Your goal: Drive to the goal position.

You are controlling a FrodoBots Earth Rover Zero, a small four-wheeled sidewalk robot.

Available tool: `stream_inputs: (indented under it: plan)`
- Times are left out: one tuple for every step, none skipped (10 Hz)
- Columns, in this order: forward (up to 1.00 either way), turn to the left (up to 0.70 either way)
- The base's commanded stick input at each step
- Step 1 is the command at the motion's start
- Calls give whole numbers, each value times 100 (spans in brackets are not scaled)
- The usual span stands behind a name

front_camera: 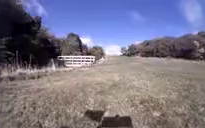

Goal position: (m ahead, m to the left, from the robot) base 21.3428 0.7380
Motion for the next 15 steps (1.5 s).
stream_inputs:
  plan:
    - [70, -15]
    - [70, -25]
    - [70, -35]
    - [70, -20]
    - [70, -5]
    - [70, 0]
    - [70, 0]
    - [0, 0]
    - [0, 0]
    - [0, 0]
    - [0, 0]
    - [0, 0]
    - [28, 0]
    - [60, 0]
    - [70, 0]
